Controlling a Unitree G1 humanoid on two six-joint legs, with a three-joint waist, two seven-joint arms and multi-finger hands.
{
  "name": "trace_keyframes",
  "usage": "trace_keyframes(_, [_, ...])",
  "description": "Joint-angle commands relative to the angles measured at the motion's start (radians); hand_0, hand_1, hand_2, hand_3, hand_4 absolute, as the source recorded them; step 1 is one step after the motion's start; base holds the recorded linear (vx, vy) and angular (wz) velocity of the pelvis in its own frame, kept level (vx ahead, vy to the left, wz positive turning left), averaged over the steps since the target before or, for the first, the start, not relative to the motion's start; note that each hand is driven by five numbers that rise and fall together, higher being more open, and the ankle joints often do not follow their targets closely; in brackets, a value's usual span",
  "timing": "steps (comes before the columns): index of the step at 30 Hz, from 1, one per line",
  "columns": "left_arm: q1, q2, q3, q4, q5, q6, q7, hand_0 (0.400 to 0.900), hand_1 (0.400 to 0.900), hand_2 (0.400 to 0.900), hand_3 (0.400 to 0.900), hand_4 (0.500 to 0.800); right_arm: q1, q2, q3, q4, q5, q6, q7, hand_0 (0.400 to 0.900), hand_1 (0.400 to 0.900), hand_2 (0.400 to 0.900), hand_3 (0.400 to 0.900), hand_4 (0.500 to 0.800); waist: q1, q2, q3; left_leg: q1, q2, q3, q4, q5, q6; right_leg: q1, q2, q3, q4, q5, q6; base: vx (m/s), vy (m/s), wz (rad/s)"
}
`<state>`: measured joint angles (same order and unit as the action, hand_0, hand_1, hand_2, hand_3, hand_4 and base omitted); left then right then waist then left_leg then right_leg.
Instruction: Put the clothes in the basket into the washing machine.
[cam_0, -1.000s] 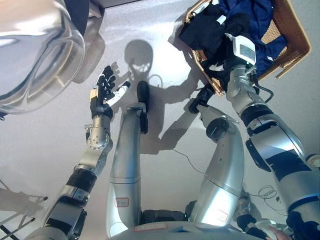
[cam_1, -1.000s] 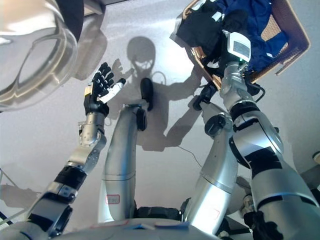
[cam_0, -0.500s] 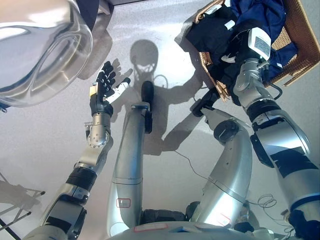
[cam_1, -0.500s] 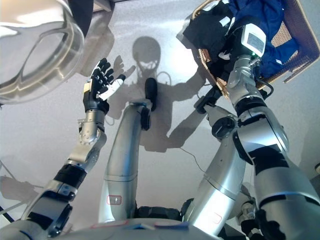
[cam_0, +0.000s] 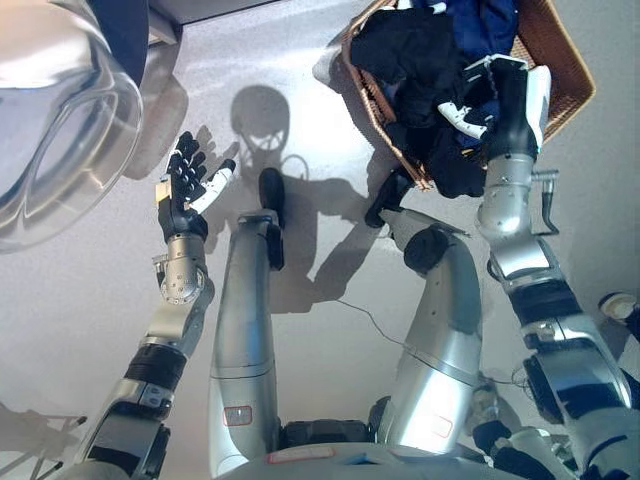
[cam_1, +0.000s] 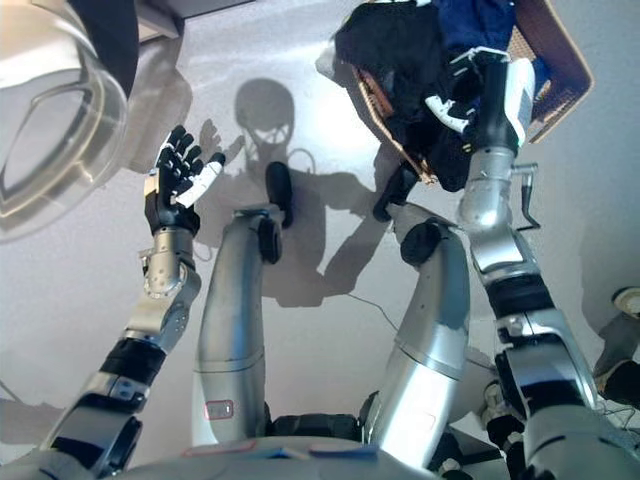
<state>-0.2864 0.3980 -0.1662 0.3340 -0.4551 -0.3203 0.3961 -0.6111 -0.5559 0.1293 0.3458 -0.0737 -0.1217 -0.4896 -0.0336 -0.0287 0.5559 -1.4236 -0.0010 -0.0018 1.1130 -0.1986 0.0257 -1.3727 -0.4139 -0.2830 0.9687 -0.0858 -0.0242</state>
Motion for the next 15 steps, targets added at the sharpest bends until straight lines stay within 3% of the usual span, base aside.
trace_keyframes(1, [0.128,-0.038,0.036,-0.029,-0.002,-0.038,0.018,0.900,0.900,0.900,0.900,0.800,0.081,0.028,-0.078,-0.146,0.119,-0.154,-0.011,0.400,0.400,0.400,0.400,0.500,-0.021,-0.004,-0.157,0.020,-0.014,-0.011,-0.145,0.054,-0.063,-0.053,0.031,-0.060,-0.016,-0.018,0.141,0.00,0.000,0.00])
trace_keyframes(5, [0.131,-0.046,0.036,-0.020,-0.029,-0.032,0.012,0.900,0.900,0.900,0.900,0.800,0.087,0.120,-0.103,-0.227,0.321,-0.233,0.050,0.400,0.400,0.400,0.400,0.500,-0.025,-0.003,-0.165,0.049,-0.010,-0.007,-0.179,0.058,-0.066,-0.021,0.040,-0.077,-0.049,-0.019,0.144,0.01,-0.008,0.02])
trace_keyframes(8, [0.129,-0.048,0.030,-0.005,-0.058,-0.018,-0.004,0.900,0.900,0.900,0.900,0.800,0.046,0.188,-0.054,-0.255,0.569,-0.291,0.169,0.400,0.400,0.400,0.400,0.500,-0.022,-0.005,-0.168,0.074,-0.005,-0.001,-0.204,0.064,-0.068,0.007,0.051,-0.089,-0.077,-0.015,0.145,0.00,0.008,-0.03])
trace_keyframes(13, [0.126,-0.037,0.011,-0.002,-0.118,-0.008,-0.047,0.900,0.900,0.900,0.900,0.800,-0.155,0.279,0.070,-0.188,0.950,-0.296,0.337,0.400,0.400,0.400,0.400,0.500,0.003,0.005,-0.176,0.100,-0.004,0.003,-0.229,0.072,-0.073,0.025,0.056,-0.092,-0.087,-0.023,0.137,0.01,-0.003,0.02])
trace_keyframes(15, [0.124,-0.035,0.002,0.004,-0.136,-0.003,-0.061,0.900,0.900,0.900,0.900,0.800,-0.262,0.296,0.093,-0.127,1.005,-0.287,0.351,0.400,0.400,0.400,0.400,0.500,0.017,0.010,-0.180,0.102,-0.007,0.003,-0.234,0.074,-0.073,0.023,0.056,-0.090,-0.086,-0.027,0.136,0.02,-0.012,0.08])
